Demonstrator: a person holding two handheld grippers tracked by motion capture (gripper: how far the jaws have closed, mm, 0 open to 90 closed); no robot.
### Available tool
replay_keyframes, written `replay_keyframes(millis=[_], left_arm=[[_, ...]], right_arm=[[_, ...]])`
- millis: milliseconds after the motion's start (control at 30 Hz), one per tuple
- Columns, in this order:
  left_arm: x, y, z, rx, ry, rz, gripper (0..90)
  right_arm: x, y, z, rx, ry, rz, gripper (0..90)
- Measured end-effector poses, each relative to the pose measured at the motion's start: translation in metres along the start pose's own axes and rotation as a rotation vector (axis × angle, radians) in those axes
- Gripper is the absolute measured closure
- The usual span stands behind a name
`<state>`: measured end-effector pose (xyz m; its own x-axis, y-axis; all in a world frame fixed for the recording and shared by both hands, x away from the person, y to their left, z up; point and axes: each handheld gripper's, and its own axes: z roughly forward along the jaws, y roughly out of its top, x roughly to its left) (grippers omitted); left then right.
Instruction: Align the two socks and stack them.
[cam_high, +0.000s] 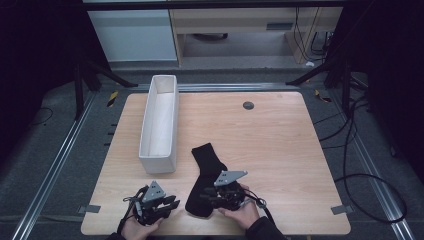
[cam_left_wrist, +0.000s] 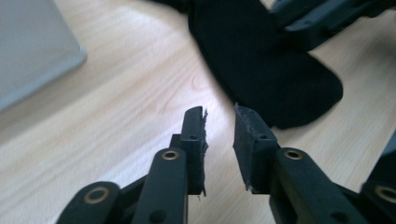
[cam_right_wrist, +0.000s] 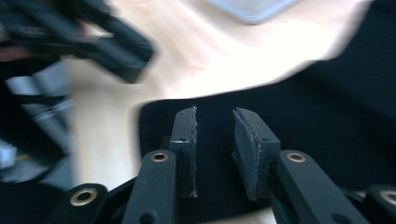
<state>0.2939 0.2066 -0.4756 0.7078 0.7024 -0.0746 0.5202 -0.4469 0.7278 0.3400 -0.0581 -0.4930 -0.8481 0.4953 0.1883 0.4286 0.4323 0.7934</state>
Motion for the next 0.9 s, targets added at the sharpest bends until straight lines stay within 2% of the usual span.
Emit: replay_keyframes(millis=[100,200,300,333,367,400,467,500,600,667,733,900], left_arm=[[-0.006,0.01,0.007,-0.011,0.012,0.006,62.2],[-0.013,0.014,0.017,0.01,0.021,0.025,58.2],[-0.019,0.014,0.022,0.035,0.03,0.039,56.9],[-0.02,0.013,0.023,0.046,0.034,0.036,55.9],[-0.02,0.013,0.024,0.055,0.04,0.039,54.7],[-0.02,0.012,0.024,0.065,0.046,0.043,54.3],[-0.02,0.009,0.026,0.083,0.06,0.047,54.2],[-0.019,0.008,0.027,0.1,0.069,0.053,54.0],[-0.016,0.006,0.029,0.129,0.086,0.063,54.1],[-0.014,0.006,0.029,0.127,0.09,0.054,54.1],[-0.013,0.006,0.029,0.134,0.097,0.062,54.6],[-0.01,0.006,0.027,0.136,0.108,0.063,55.6]], right_arm=[[-0.008,-0.004,0.003,0.015,-0.068,-0.005,64.5],[-0.011,-0.008,0.009,0.058,-0.116,-0.021,64.3],[-0.01,-0.008,0.009,0.063,-0.113,-0.02,66.8],[-0.009,-0.008,0.009,0.064,-0.106,-0.012,67.7],[-0.007,-0.008,0.01,0.062,-0.071,0.009,68.5],[-0.007,-0.008,0.01,0.062,-0.059,0.014,68.6],[-0.007,-0.006,0.01,0.06,-0.043,0.016,68.6],[-0.008,-0.004,0.008,0.052,-0.051,0.01,67.5],[-0.018,0.005,-0.002,-0.006,-0.108,0.002,65.6],[-0.031,0.014,-0.006,-0.033,-0.164,-0.003,66.0],[-0.043,0.021,-0.003,-0.033,-0.207,-0.009,68.2],[-0.061,0.025,0.02,0.031,-0.234,-0.021,75.5]])
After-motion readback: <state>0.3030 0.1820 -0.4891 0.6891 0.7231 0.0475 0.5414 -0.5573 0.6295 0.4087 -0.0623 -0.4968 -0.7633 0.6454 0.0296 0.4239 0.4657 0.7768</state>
